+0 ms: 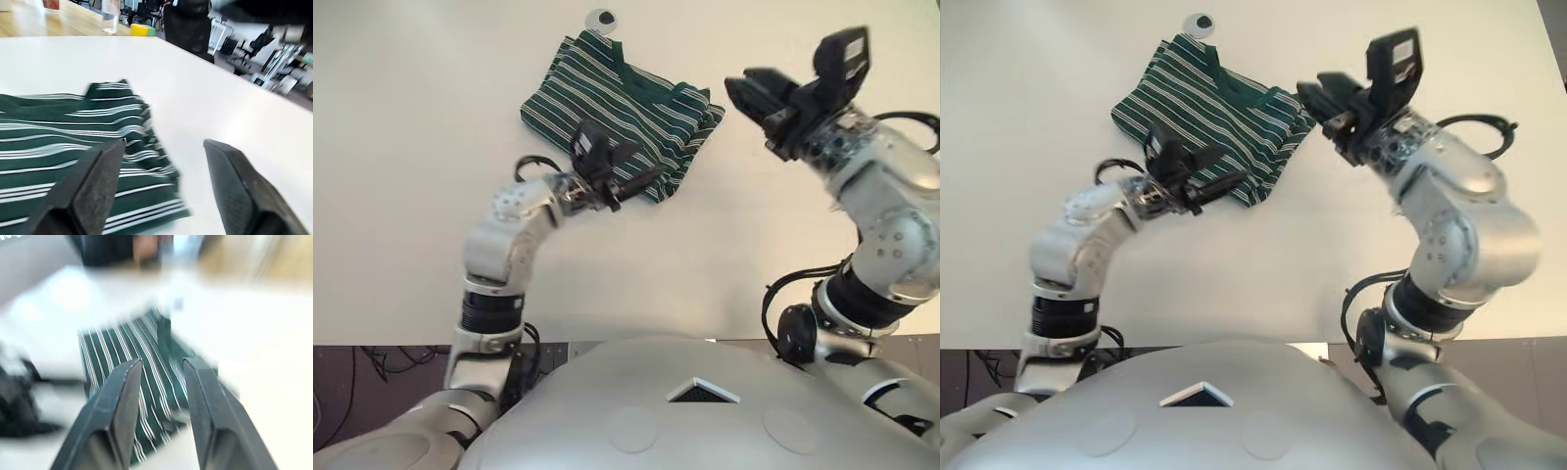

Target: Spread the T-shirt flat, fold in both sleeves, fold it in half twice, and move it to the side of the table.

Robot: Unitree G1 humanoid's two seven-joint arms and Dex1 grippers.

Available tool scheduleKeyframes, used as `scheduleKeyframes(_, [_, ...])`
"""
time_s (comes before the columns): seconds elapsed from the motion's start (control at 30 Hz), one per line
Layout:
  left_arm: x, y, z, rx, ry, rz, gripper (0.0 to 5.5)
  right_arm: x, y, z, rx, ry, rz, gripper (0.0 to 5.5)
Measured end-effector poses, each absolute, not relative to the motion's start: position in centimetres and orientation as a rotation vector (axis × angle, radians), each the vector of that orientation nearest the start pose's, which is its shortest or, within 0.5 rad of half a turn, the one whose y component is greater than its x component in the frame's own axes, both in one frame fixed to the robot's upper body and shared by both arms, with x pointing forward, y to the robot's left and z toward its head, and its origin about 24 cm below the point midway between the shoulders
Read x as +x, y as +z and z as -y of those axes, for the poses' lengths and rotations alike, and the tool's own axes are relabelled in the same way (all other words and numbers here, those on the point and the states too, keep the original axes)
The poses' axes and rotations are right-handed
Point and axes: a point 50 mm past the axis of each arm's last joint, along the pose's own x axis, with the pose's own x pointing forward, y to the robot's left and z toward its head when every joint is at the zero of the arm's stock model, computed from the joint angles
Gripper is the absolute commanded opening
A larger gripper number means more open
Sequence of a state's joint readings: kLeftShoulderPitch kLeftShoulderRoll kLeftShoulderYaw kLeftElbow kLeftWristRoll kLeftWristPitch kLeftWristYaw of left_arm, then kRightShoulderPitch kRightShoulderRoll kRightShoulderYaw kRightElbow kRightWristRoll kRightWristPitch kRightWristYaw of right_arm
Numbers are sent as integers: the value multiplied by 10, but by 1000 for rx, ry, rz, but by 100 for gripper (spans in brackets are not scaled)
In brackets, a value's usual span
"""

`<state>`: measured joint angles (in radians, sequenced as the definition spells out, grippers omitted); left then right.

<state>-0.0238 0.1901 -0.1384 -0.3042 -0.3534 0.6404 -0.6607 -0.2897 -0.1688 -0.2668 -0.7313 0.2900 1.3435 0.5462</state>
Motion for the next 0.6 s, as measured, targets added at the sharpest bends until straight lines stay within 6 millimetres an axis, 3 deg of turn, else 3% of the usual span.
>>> scheduleKeyframes(0.2, [225, 27, -85, -143, -800, -427, 292, 246, 144, 165, 183, 541, -341, 152])
scheduleKeyframes(0.4, [214, 24, -77, -61, -917, -552, 292, 252, 138, 168, 146, 508, -349, 152])
scheduleKeyframes(0.57, [210, 32, -118, 294, -1157, -593, 292, 246, 130, 175, 170, 467, -370, 152])
scheduleKeyframes(0.6, [209, 38, -144, 462, -1296, -592, 292, 243, 128, 178, 190, 468, -378, 152])
